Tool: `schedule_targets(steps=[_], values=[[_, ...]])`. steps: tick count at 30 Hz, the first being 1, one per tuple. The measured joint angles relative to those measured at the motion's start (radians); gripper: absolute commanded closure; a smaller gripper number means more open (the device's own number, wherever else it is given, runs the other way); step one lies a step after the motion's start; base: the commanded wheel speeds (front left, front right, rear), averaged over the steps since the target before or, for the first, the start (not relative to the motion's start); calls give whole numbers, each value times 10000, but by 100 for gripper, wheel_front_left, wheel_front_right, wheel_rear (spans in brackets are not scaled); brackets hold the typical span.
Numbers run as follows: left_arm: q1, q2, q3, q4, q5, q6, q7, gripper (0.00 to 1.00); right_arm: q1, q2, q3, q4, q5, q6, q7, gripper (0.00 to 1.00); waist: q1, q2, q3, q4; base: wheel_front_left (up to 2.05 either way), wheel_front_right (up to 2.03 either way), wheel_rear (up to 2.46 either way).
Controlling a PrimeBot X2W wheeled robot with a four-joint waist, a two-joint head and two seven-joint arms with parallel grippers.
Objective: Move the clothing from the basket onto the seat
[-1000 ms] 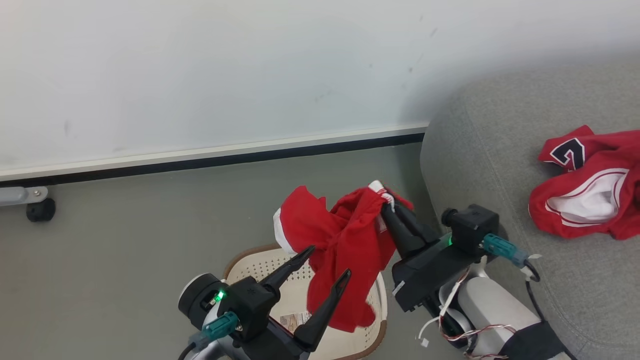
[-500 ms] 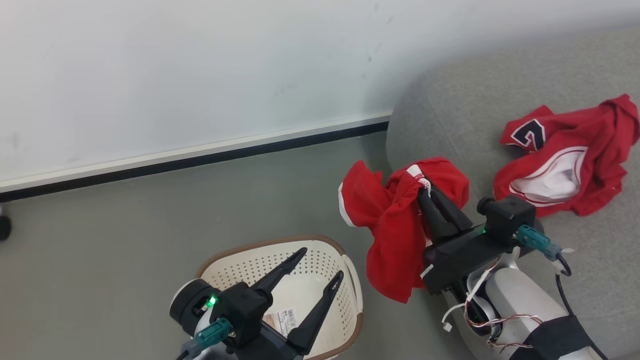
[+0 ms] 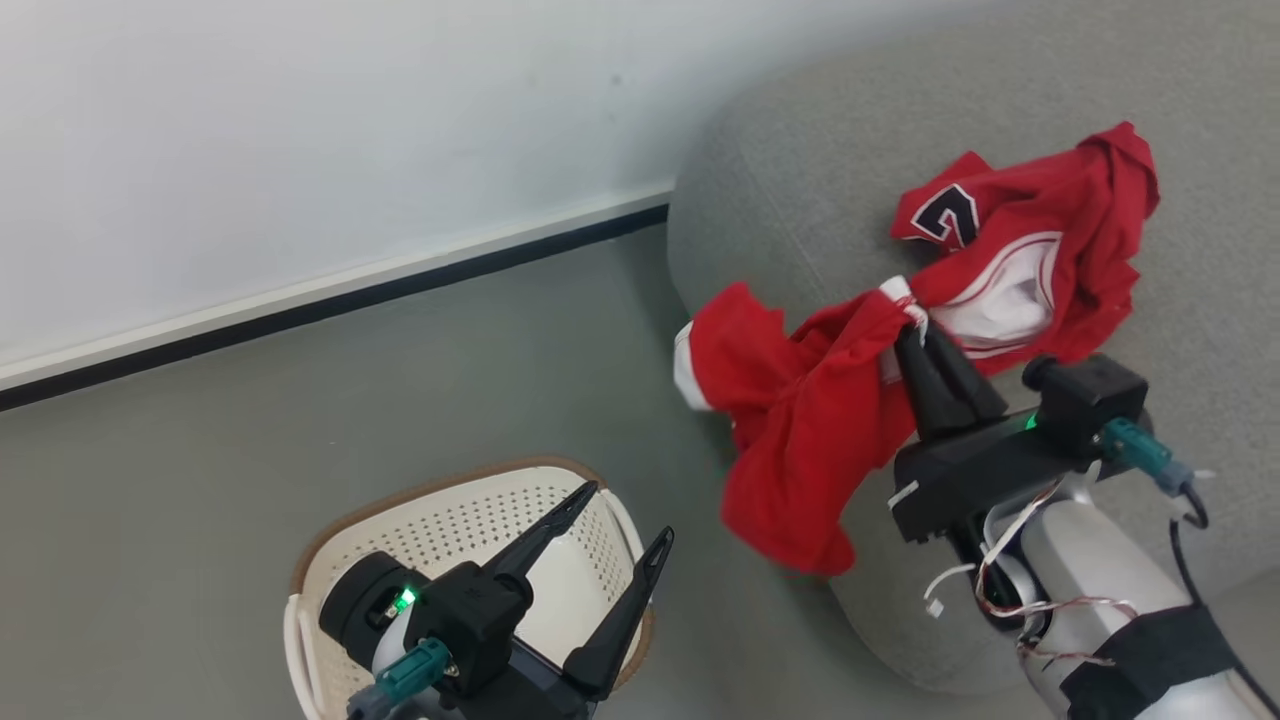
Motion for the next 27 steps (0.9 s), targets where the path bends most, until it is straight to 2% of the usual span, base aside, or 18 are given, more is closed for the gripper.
schedule_targets(steps=[13, 21, 27], values=[[-344, 230, -65, -512, 174, -92, 320, 0, -1500, -608, -1081, -10, 59, -198, -12, 100, 1, 1, 947, -826, 0, 0, 0], [-863, 347, -115, -769, 265, -192, 550, 0, -3064, -1250, -2052, 111, 174, -299, -88, 100, 1, 1, 1672, -982, 0, 0, 0], [-1265, 418, -199, -1039, 272, -284, 696, 0, -4358, -1862, -2803, 430, 174, -523, -92, 100, 2, 1, 2218, -930, 0, 0, 0]])
